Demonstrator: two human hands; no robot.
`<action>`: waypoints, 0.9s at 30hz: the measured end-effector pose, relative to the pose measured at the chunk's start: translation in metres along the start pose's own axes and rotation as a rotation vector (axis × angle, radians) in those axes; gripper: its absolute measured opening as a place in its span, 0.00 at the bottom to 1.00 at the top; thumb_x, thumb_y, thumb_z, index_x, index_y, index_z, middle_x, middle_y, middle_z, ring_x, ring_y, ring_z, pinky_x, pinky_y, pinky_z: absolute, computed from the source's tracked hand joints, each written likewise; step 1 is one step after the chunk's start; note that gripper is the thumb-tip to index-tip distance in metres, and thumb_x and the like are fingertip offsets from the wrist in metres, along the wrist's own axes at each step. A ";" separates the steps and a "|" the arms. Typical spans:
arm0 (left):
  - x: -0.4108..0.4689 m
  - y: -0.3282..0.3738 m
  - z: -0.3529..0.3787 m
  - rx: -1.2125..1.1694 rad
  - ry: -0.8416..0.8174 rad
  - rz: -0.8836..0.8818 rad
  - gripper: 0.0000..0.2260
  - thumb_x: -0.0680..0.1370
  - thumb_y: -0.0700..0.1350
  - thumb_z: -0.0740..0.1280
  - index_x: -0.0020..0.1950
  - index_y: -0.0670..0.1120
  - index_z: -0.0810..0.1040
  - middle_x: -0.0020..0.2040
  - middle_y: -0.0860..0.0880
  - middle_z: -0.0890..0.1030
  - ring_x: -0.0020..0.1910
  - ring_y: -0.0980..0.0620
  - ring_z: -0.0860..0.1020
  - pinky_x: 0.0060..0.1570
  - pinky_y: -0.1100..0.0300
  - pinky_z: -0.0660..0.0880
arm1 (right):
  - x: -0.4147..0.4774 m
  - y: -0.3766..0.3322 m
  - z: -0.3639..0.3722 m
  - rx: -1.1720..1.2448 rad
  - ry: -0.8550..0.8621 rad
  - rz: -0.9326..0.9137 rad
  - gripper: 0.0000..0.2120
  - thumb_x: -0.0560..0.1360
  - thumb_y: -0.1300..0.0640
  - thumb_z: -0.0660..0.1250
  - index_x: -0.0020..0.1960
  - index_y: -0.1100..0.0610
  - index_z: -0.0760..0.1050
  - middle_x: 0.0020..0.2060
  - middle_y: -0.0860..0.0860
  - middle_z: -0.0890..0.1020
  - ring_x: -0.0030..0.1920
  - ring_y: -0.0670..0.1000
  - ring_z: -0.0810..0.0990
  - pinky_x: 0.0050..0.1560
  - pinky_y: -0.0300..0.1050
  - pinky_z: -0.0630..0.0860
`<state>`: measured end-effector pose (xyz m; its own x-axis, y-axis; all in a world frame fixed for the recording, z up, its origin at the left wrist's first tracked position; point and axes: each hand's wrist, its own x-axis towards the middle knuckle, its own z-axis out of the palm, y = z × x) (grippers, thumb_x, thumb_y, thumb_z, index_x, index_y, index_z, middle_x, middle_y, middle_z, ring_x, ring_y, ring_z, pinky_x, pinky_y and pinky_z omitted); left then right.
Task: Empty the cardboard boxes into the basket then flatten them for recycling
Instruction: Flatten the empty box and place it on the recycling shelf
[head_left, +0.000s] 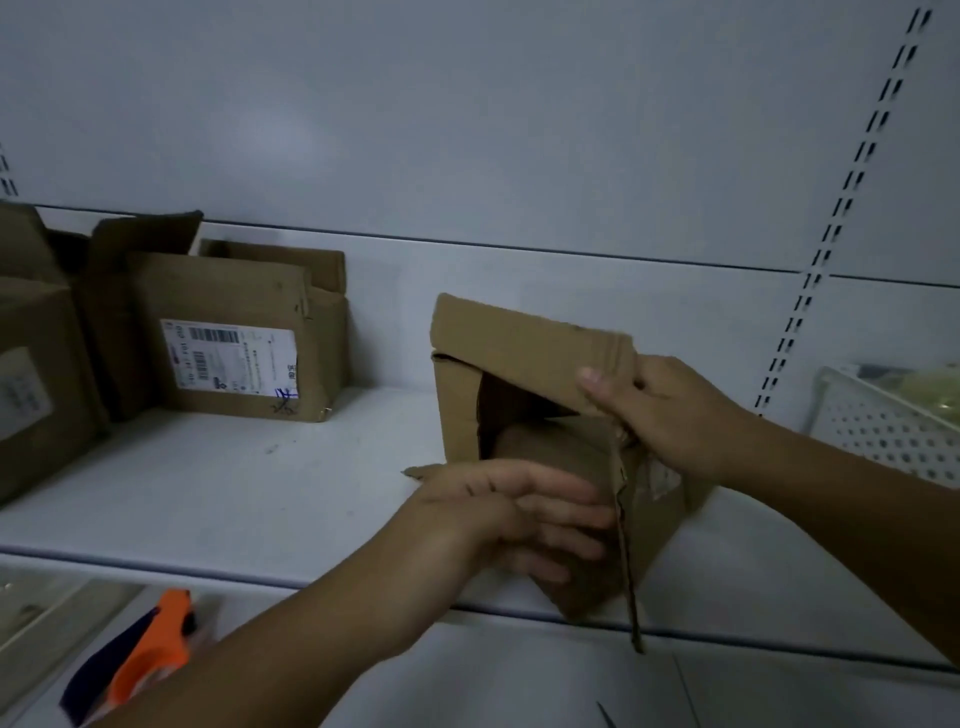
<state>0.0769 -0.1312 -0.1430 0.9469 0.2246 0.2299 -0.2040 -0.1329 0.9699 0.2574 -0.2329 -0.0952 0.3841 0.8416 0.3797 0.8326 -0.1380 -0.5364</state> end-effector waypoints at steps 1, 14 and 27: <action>0.000 0.002 -0.005 0.260 0.066 0.089 0.16 0.76 0.35 0.56 0.53 0.47 0.82 0.46 0.51 0.85 0.47 0.54 0.82 0.46 0.63 0.78 | 0.004 0.000 0.001 0.053 0.027 0.035 0.20 0.75 0.38 0.52 0.35 0.48 0.74 0.32 0.43 0.78 0.33 0.38 0.76 0.35 0.31 0.68; -0.002 -0.008 -0.117 1.297 0.277 -0.129 0.18 0.77 0.46 0.55 0.56 0.58 0.81 0.36 0.56 0.82 0.30 0.59 0.74 0.31 0.64 0.66 | -0.001 0.021 0.061 -0.189 -0.282 0.163 0.29 0.76 0.38 0.41 0.66 0.49 0.69 0.65 0.46 0.72 0.66 0.46 0.69 0.66 0.37 0.58; 0.119 -0.032 -0.069 1.359 -0.161 -0.431 0.28 0.76 0.63 0.59 0.73 0.52 0.61 0.70 0.50 0.70 0.67 0.47 0.70 0.66 0.53 0.63 | -0.029 0.049 0.040 -0.184 0.004 0.223 0.15 0.76 0.60 0.62 0.61 0.51 0.76 0.61 0.43 0.74 0.62 0.43 0.69 0.63 0.28 0.60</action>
<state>0.1785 -0.0335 -0.1412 0.9087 0.3866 -0.1572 0.4054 -0.9072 0.1124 0.2708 -0.2436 -0.1627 0.5668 0.7781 0.2706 0.7858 -0.4120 -0.4613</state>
